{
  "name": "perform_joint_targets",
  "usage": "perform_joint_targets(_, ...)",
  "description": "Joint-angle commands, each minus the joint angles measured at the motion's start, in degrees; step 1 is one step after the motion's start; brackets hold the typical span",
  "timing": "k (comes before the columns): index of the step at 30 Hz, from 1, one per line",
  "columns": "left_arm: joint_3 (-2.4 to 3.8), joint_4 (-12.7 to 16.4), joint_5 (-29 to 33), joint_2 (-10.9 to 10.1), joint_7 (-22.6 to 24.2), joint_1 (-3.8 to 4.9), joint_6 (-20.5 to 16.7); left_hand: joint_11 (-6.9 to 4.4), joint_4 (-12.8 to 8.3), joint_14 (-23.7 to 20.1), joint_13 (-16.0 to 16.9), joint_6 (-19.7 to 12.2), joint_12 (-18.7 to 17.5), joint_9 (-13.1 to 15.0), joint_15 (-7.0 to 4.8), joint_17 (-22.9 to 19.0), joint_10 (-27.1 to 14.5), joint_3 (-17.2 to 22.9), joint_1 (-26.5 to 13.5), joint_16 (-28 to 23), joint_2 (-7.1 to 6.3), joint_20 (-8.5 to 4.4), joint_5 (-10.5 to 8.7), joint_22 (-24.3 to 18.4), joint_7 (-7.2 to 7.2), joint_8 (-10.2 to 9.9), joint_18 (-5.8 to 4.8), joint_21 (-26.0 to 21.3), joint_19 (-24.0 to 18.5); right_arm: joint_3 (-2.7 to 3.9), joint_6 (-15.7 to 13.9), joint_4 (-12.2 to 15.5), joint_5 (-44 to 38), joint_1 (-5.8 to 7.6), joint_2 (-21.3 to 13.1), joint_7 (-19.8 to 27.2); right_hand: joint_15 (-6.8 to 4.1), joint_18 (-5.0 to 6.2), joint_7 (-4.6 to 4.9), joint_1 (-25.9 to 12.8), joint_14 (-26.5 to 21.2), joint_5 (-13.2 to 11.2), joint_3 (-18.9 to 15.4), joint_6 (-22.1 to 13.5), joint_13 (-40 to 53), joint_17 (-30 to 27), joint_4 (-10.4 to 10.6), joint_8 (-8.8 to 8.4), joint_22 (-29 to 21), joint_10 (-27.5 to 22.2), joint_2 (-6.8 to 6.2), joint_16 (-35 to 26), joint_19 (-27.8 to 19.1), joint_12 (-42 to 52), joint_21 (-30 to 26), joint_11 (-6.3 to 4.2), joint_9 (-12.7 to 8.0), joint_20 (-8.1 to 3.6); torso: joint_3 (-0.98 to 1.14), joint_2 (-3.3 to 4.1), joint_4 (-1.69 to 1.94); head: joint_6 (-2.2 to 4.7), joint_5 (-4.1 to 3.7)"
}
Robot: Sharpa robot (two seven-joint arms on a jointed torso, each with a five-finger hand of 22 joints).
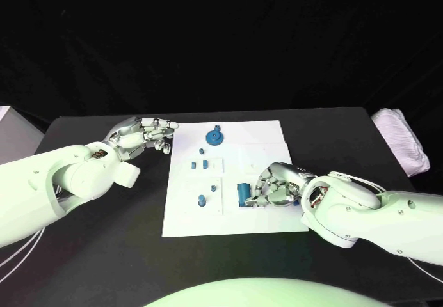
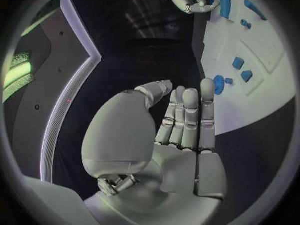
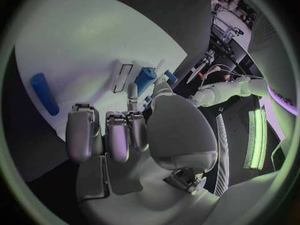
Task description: Assemble the parts on the task board
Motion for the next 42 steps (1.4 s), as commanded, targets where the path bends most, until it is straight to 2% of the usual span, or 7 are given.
perform_joint_targets(1,0.02,-0.01,-0.06,0.06,0.21,-0.02,1.04,0.09,0.23,-0.1,-0.07,-0.22,-0.01,-0.07,0.12,0.01,-0.14,-0.26,-0.35,-0.29,0.25,0.13,0.04,-0.05,0.18,-0.08,0.81,-0.33,0.18,-0.01,0.25,-0.01,-0.04,-0.12,-0.04,1.84,-0.04,-1.05,-0.05,0.81,5.14,-0.19,0.41,-0.41,12.11,10.16,-0.02,0.3,7.48,3.83,0.06,0.21,0.41,0.34,0.28,-0.19,-0.09,-0.26,-0.04,-0.01,0.06,-0.05,-0.07)
perform_joint_targets(17,0.01,-0.07,-0.06,0.04,0.02,-0.04,1.01,0.1,0.33,-0.1,-0.11,-0.23,0.01,-0.09,0.13,0.02,-0.16,-0.27,-0.37,-0.29,0.35,0.14,0.06,-0.11,0.2,-0.1,0.81,-0.43,0.23,-0.01,-0.43,-1.75,-1.19,-0.45,0.95,-1.79,-0.1,-1.08,-0.15,1.59,5.14,0.94,1.58,-0.17,12.26,10.15,0.0,0.35,7.64,3.95,1.89,0.2,0.51,0.51,0.34,-0.28,-0.28,-0.32,-0.08,0.02,0.1,-0.06,0.0)
perform_joint_targets(22,0.01,-0.1,-0.06,0.02,-0.01,-0.05,1.02,0.1,0.33,-0.1,-0.11,-0.23,0.01,-0.09,0.13,0.02,-0.16,-0.27,-0.37,-0.29,0.35,0.14,0.06,-0.11,0.2,-0.1,0.81,-0.43,0.23,-0.01,-0.37,-1.92,-0.57,-0.58,1.1,-1.62,-0.13,-1.08,-0.15,1.63,5.14,2.47,1.45,-0.17,12.26,10.15,0.03,0.29,7.69,3.95,1.26,0.2,0.53,0.46,0.3,-0.29,-0.43,-0.36,-0.1,-0.05,0.02,-0.13,0.02)
perform_joint_targets(29,0.01,-0.13,-0.06,0.0,-0.05,-0.05,1.03,0.11,0.41,-0.13,-0.13,-0.23,0.03,-0.09,0.14,-0.03,-0.16,-0.27,-0.41,-0.31,0.44,0.15,0.05,-0.14,0.2,-0.1,0.81,-0.47,0.25,-0.01,-1.75,-1.27,0.12,-0.65,0.32,0.13,-0.12,-1.07,-0.13,0.94,5.13,2.96,1.04,-0.07,12.28,10.1,0.18,0.33,7.7,3.96,0.15,0.18,0.52,0.46,0.2,-0.26,-0.5,-0.36,-0.05,-0.02,0.06,-0.07,-0.04)
perform_joint_targets(34,0.0,-0.13,-0.06,0.01,-0.02,-0.05,1.05,0.11,0.41,-0.13,-0.13,-0.23,0.03,-0.09,0.14,-0.03,-0.16,-0.27,-0.41,-0.31,0.44,0.15,0.05,-0.14,0.2,-0.1,0.81,-0.47,0.25,0.0,-5.53,-0.41,1.64,-0.62,-1.95,2.69,0.03,-1.02,0.19,0.96,5.11,3.65,1.49,-1.05,12.06,10.02,0.05,-0.32,7.61,3.76,0.59,0.14,0.42,0.06,-0.11,-0.04,-0.86,-0.28,-0.15,-0.08,0.06,0.04,-0.28)
perform_joint_targets(37,0.0,-0.1,-0.06,0.02,0.11,-0.06,1.04,0.12,0.46,-0.15,-0.14,-0.24,0.04,-0.1,0.14,-0.06,-0.18,-0.29,-0.44,-0.32,0.45,0.15,0.03,-0.16,0.21,-0.11,0.81,-0.5,0.26,0.01,-7.25,0.09,2.65,-0.26,-4.18,4.22,0.68,-0.99,1.24,2.5,5.07,4.39,1.97,-3.63,11.99,9.84,-0.12,-2.2,7.51,3.64,0.11,0.08,0.29,-0.11,-0.48,0.81,-1.68,0.14,-0.23,-0.13,0.04,0.2,-0.66)
perform_joint_targets(42,0.0,0.27,-0.03,-0.09,0.58,-0.06,1.02,0.13,0.51,-0.21,-0.16,-0.26,0.05,-0.11,0.15,-0.15,-0.2,-0.39,-0.52,-0.36,0.36,0.16,0.0,-0.19,0.22,-0.12,0.81,-0.55,0.28,0.0,-7.99,0.03,3.38,0.69,-8.62,5.99,1.37,-0.77,2.06,4.96,4.92,4.18,2.23,-4.88,11.61,9.16,-0.25,-3.63,7.02,3.19,-1.13,-0.17,-0.19,-0.83,-1.65,1.58,-2.28,0.79,-0.19,-0.01,-0.13,0.46,-1.05)
